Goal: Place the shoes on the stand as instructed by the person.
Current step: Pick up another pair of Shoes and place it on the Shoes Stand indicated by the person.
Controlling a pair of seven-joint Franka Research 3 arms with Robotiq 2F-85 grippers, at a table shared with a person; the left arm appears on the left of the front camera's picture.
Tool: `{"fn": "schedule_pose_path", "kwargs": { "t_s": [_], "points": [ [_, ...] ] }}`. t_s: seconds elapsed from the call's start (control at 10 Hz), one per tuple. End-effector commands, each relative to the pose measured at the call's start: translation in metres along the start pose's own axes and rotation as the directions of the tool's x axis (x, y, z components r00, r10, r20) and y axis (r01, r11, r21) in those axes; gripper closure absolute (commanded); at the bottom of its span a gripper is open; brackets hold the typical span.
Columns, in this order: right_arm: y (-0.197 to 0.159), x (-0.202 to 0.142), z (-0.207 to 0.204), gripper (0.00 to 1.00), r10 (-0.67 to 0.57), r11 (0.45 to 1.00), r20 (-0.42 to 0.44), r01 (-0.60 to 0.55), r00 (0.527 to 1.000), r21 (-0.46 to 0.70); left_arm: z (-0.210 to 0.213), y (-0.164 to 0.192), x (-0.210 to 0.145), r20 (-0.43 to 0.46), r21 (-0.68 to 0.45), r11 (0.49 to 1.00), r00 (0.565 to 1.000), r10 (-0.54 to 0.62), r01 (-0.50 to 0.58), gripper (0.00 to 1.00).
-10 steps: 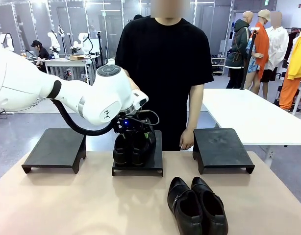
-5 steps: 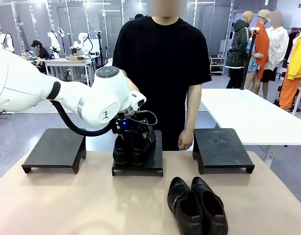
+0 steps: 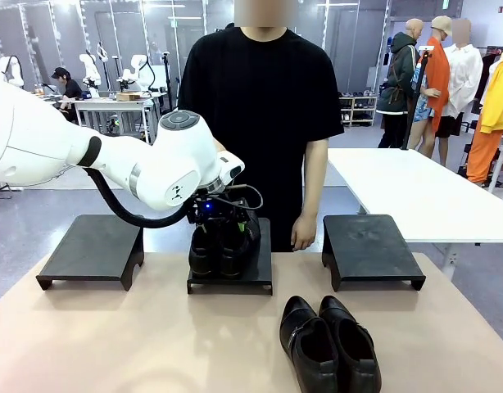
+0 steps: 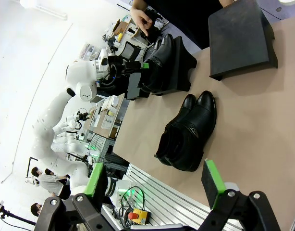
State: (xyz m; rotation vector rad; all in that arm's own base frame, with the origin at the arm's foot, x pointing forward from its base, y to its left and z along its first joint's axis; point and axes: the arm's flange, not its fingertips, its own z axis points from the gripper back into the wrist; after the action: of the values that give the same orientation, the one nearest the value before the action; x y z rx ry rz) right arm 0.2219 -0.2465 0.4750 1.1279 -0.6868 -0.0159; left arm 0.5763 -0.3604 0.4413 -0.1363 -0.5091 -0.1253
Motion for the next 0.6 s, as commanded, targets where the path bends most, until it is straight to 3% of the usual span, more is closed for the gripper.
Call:
{"fn": "schedule_pose_path", "kwargs": {
  "t_s": [0.0, 0.3, 0.5],
  "points": [
    [0.000, 0.001, 0.001, 0.00, 0.024, 1.000, 0.009, -0.024, 1.000, 0.011, -0.002, -0.002, 0.002, 0.017, -0.006, 1.000, 1.000, 0.018, -0.018, 0.00],
    [0.000, 0.001, 0.001, 0.00, 0.024, 1.000, 0.009, -0.024, 1.000, 0.011, 0.000, 0.000, 0.000, 0.000, 0.000, 1.000, 1.000, 0.000, 0.000, 0.00],
    [0.000, 0.001, 0.001, 0.00, 0.024, 1.000, 0.009, -0.024, 1.000, 0.011, 0.054, 0.025, 0.004, -0.033, -0.089, 0.995, 0.998, -0.047, 0.044, 0.00]
  ]
}}
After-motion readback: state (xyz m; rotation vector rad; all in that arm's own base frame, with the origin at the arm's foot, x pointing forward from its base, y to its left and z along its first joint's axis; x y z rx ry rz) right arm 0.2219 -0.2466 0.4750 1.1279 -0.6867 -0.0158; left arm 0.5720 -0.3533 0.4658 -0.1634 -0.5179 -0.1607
